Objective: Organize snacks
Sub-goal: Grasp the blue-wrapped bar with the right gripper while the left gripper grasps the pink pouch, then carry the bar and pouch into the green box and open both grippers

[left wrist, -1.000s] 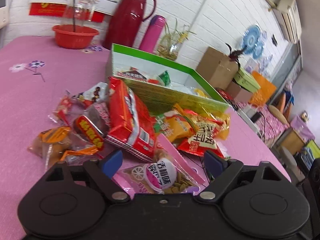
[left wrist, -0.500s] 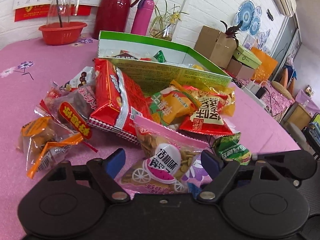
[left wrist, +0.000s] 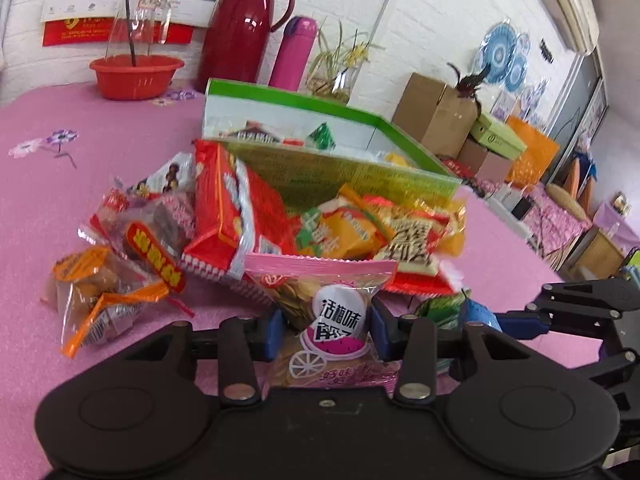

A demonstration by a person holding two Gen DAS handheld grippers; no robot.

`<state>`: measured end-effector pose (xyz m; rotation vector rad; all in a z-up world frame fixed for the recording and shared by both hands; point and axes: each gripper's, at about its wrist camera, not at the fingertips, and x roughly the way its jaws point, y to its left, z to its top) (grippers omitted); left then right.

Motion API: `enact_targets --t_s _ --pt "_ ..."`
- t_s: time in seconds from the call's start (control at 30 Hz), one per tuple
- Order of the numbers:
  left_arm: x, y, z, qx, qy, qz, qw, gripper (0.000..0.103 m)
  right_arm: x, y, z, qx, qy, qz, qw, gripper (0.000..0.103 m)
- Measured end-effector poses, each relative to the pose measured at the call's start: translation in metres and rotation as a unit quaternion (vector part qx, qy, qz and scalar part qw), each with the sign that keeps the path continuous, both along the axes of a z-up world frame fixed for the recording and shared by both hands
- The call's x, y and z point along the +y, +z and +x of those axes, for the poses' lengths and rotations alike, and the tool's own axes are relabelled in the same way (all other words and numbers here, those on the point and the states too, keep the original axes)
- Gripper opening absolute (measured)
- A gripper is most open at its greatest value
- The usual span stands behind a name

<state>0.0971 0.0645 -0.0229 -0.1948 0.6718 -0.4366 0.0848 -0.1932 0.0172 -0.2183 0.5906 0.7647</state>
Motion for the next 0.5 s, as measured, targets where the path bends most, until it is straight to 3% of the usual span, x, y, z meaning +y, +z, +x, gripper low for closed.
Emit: enact_targets --t_s 0.23,0.5 --pt "-0.005 0.046 0.008 -0.054 0.004 -0.016 0.9984 0.029 -0.003 0.026 0.024 -0.056 -0.025 0.008 0.998 0.052" --pt "-0.008 0.077 0.054 -0.084 0.049 -0.023 0.995 0.029 -0.008 0.047 0.083 -0.098 -0.095 0.024 0.99 0.052"
